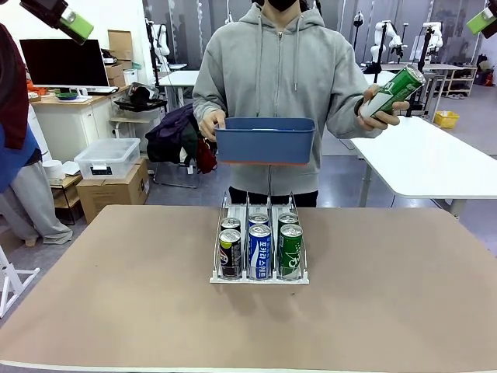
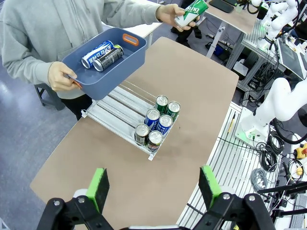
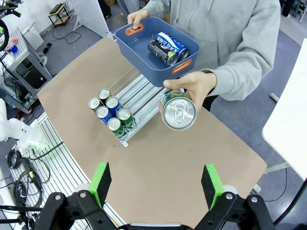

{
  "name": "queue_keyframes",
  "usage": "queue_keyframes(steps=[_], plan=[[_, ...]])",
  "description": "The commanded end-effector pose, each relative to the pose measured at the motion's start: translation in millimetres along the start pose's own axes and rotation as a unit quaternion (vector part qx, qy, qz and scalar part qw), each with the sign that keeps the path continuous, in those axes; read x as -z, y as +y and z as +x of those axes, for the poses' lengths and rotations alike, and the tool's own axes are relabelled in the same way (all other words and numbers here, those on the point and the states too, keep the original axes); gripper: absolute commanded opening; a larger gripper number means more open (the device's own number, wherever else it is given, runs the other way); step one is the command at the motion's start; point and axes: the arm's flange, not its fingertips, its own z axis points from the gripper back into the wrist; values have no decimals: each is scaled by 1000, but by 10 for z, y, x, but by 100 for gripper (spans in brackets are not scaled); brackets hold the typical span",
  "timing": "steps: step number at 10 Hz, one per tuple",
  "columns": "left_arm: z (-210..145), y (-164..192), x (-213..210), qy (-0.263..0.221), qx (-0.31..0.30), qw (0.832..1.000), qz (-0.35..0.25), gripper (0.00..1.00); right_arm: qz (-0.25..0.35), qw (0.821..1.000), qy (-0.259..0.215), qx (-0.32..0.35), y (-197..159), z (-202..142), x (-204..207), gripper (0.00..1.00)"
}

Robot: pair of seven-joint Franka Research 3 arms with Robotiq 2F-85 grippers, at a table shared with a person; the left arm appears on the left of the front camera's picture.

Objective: Fill the beverage cans into the dispenser.
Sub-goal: Pick up the Sprite handed by the human.

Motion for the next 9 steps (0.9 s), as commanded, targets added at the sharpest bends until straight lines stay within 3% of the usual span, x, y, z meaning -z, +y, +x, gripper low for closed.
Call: queue_keyframes(steps=[1,9], plan=[[-14,-6,-6,4,2,1000,1,100,-13,1000,-1,12,-59,57,99,100],[-14,-6,-6,4,2,1000,1,100,-13,999,38,23,-232,235,845,100]])
